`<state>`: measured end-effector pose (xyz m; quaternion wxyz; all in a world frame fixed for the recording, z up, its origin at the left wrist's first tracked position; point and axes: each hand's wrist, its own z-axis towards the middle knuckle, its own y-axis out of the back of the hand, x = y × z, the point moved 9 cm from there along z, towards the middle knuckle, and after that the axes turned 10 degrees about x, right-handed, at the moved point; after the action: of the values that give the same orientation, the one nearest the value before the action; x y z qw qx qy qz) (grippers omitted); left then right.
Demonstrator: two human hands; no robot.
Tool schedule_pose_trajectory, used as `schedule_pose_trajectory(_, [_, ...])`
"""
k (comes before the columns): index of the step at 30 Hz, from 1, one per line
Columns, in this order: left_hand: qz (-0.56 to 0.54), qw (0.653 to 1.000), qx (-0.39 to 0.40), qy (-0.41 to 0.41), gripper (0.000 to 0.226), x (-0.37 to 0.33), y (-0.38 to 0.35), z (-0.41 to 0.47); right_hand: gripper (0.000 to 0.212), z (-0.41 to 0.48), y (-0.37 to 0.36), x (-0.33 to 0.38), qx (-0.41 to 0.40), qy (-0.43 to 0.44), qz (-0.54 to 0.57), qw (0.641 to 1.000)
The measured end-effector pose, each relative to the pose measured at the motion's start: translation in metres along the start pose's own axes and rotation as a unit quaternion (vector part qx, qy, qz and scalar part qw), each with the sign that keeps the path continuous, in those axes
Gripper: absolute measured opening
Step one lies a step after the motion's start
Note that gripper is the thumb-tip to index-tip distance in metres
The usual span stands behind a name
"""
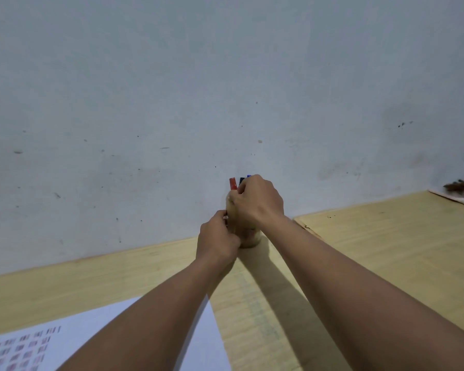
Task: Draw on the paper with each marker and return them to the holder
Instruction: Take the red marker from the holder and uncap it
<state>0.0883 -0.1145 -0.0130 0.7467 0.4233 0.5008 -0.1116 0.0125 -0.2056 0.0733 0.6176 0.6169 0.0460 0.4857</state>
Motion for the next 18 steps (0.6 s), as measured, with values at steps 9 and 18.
schedule_pose_trajectory(9, [-0.013,1.0,-0.018,0.017,0.059,-0.015,0.022,-0.016,0.021,-0.02,0.039,0.035,-0.042,0.097,0.089,0.99])
schedule_pose_trajectory(18, [-0.097,0.99,-0.105,0.001,0.048,-0.042,0.122,-0.06,0.02,-0.061,0.061,0.097,-0.02,0.178,0.094,0.979])
